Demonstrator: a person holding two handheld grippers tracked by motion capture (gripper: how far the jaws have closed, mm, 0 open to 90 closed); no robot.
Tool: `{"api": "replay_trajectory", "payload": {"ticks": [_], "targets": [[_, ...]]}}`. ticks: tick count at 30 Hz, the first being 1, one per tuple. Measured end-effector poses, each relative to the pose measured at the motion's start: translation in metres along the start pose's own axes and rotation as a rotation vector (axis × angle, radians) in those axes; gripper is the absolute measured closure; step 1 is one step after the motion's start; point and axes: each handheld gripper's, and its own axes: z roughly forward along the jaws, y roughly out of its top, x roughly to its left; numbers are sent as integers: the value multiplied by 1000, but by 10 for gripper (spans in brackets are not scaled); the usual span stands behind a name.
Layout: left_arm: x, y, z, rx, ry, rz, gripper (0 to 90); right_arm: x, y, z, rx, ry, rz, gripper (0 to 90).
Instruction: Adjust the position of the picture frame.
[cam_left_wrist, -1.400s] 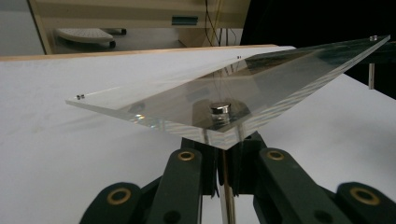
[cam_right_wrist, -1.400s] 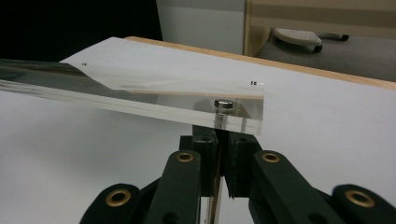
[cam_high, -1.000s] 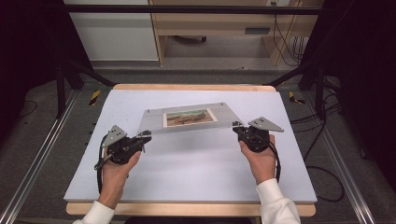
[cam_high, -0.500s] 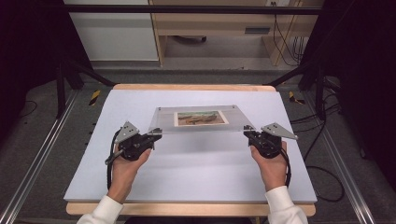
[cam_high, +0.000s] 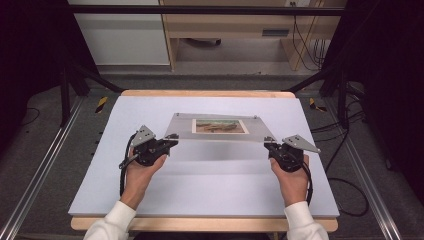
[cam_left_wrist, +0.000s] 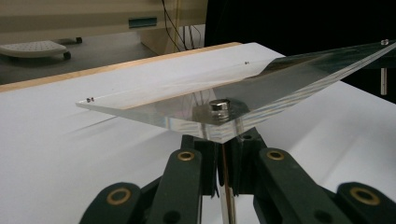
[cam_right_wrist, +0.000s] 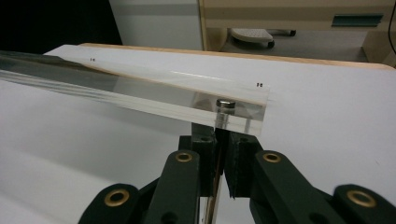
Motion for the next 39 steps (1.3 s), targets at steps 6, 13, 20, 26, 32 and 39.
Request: {"api": "replay_trajectory", "payload": {"ticks": [6,13,20,26,32,39], "targets": [[4,-5,8,10,-10,-2,823,-2,-6,2,8,-13,9,837],[5,-10,13,12,-12,-8,822,-3,-10,2,12,-19,14,837],[5,-13,14,10,-13,-14,822,-3,-11,0,17,-19,14,838],[5,-17,14,13,-8,-15,822,-2,-13,0,17,-16,16,839],[5,-21,13,28,7,-17,822,0,-16,-1,18,-10,14,839],[2,-26,11,70,24,-4,822,2,-23,-2,38,-3,13,841]]}}
